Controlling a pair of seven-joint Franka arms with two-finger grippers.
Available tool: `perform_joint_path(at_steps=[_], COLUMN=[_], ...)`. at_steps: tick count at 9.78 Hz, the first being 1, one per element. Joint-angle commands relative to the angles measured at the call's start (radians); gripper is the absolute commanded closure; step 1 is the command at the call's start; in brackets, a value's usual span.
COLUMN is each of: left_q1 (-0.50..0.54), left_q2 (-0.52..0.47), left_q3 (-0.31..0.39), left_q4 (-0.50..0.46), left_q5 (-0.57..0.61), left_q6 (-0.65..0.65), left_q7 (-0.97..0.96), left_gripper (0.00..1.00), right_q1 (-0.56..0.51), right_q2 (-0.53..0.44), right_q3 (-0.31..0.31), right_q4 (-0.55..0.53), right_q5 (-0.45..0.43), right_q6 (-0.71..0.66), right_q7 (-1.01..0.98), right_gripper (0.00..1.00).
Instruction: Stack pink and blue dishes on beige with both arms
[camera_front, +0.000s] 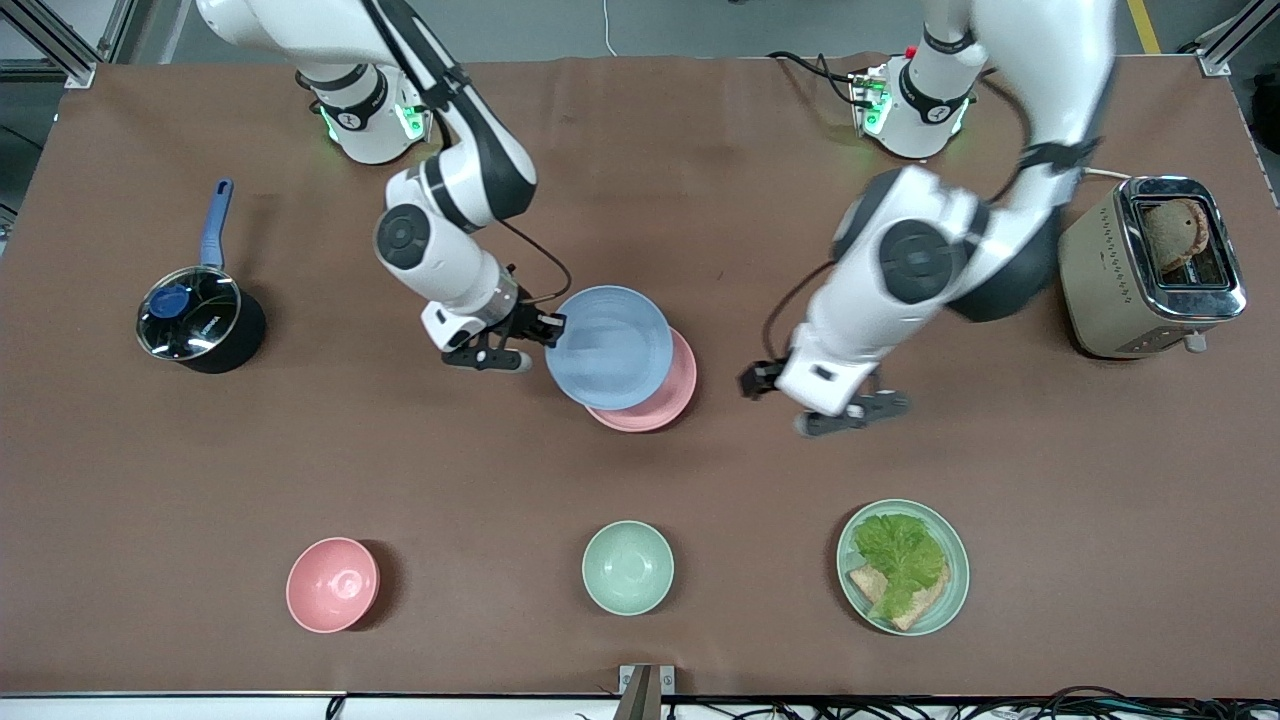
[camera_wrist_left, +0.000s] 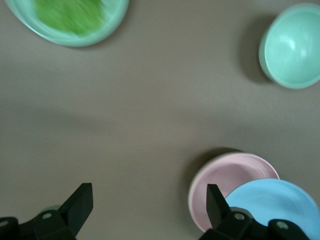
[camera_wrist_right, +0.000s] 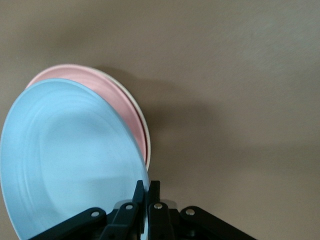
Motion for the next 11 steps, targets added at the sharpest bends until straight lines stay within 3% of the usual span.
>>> perform_joint_path(at_steps=[1, 4, 7, 8, 10, 11], left_q1=[0.055, 0.148, 0.261, 0.264, 0.228, 0.208], left_q2=[-0.042, -0.232, -0.334, -0.357, -0.392, -0.415], left_q3=[-0.003, -0.003, -0.014, -0.006, 0.043, 0.081], left_q4=[0.083, 0.078, 0.078, 0.077, 0.066, 0.046], left_q5=[0.087, 0.093, -0.019, -0.037, -0.051, -0.070], left_q6=[-0.104, -0.268, -0.371, -0.409, -0.480, -0.492], left_q7=[0.135, 0.440, 0.568, 0.597, 0.625, 0.625], left_gripper=[0.00, 0.00, 0.00, 0.00, 0.00, 0.00], right_q1=[0.049, 0.060, 0.050, 0.047, 0.040, 0.040], right_q2=[0.032, 0.058, 0.064, 0.063, 0.032, -0.012], right_q3=[-0.004, -0.005, -0.007, -0.010, -0.022, -0.048], right_q4=[0.008, 0.010, 0.018, 0.021, 0.021, 0.016], right_q5=[0.050, 0.063, 0.063, 0.063, 0.061, 0.057], right_q6=[0.055, 0.099, 0.094, 0.086, 0.079, 0.062], right_q7=[0.013, 0.015, 0.012, 0.010, 0.010, 0.009], right_gripper=[0.98, 0.96, 0.74, 0.60, 0.00, 0.00])
